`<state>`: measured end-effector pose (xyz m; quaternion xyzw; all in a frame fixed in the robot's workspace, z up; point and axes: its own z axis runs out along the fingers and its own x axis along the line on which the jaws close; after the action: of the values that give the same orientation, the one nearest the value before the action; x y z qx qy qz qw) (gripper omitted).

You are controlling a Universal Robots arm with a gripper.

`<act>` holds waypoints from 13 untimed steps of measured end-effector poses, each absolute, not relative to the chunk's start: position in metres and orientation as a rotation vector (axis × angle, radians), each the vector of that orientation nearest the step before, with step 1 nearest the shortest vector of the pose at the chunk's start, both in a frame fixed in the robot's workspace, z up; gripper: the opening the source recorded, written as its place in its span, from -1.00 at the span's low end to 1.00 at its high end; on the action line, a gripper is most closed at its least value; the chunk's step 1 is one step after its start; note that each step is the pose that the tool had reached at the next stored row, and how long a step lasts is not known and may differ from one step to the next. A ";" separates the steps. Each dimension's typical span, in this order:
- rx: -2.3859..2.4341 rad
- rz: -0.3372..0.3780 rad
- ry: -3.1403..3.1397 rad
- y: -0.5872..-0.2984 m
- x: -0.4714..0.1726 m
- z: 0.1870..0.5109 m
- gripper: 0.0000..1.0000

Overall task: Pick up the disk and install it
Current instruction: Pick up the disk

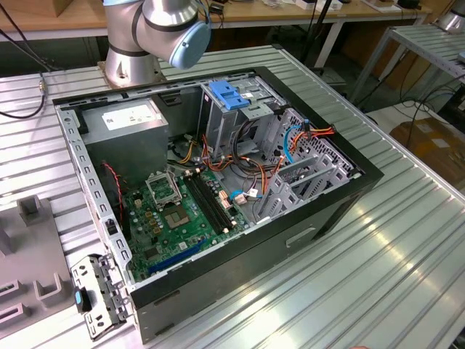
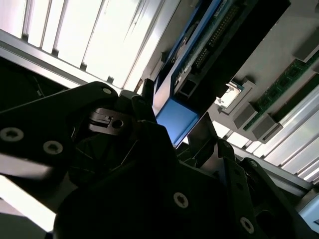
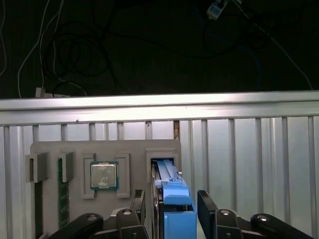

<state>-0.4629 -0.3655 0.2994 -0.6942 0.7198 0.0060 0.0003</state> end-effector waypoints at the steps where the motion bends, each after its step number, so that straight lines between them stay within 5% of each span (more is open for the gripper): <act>1: -2.181 0.019 2.261 -0.365 -0.463 0.299 0.08; 8: -2.181 0.018 2.261 -0.364 -0.463 0.298 0.08; 10: -2.181 0.018 2.261 -0.363 -0.463 0.298 -0.09; 13: -2.180 0.014 2.261 -0.363 -0.463 0.298 -0.09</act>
<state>-0.4628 -0.3633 0.2976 -0.6942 0.7198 0.0045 0.0005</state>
